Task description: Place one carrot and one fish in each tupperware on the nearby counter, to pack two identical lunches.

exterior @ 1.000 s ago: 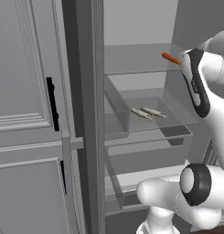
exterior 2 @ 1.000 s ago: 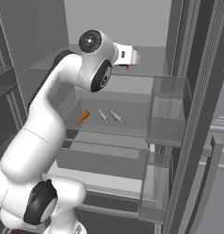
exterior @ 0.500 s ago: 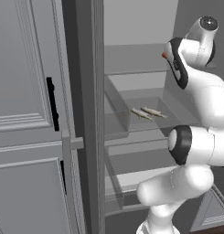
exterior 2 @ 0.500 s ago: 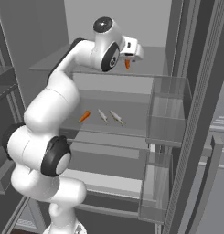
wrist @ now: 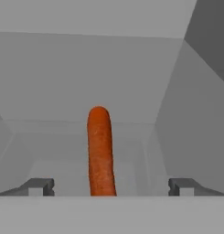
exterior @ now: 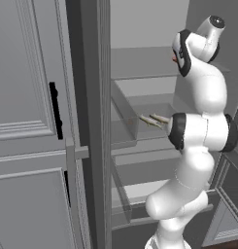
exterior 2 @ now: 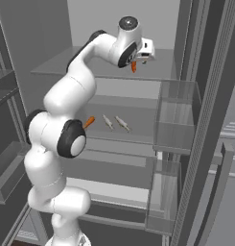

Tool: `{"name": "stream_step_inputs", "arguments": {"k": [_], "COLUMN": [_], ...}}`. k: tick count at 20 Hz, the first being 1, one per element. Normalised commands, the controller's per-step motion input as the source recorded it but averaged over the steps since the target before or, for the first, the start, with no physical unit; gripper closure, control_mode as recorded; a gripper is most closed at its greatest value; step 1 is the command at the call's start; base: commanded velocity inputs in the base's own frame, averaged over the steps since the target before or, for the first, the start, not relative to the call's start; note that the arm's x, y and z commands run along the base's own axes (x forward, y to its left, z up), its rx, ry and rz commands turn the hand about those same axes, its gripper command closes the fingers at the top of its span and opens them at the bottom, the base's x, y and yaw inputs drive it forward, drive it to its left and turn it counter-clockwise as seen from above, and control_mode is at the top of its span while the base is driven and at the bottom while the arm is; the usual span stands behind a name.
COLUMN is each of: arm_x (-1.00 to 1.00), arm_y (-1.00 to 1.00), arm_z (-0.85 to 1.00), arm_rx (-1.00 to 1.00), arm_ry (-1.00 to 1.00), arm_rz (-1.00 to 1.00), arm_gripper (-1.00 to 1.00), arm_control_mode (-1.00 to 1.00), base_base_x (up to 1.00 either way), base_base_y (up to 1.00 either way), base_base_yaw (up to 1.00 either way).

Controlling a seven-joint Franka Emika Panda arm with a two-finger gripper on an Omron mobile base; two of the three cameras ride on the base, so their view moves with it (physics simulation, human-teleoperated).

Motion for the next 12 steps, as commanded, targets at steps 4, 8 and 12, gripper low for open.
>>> {"name": "stream_step_inputs", "arguments": {"k": [4, 8, 12], "arm_x": [0.21, 0.25, 0.27], "arm_y": [0.12, 0.0, 0.13], "arm_z": [-0.46, -0.31, -0.37], "arm_rx": [0.0, 0.01, 0.0], "arm_ry": [0.09, 0.04, 0.03], "arm_rz": [0.04, 0.03, 0.0], "arm_gripper": [-1.0, -1.0, -1.0], "arm_control_mode": [-1.0, -1.0, -1.0], "base_base_x": [0.0, 0.0, 0.0], "base_base_y": [0.0, 0.0, 0.0], "base_base_yaw": [0.0, 0.0, 0.0]}}
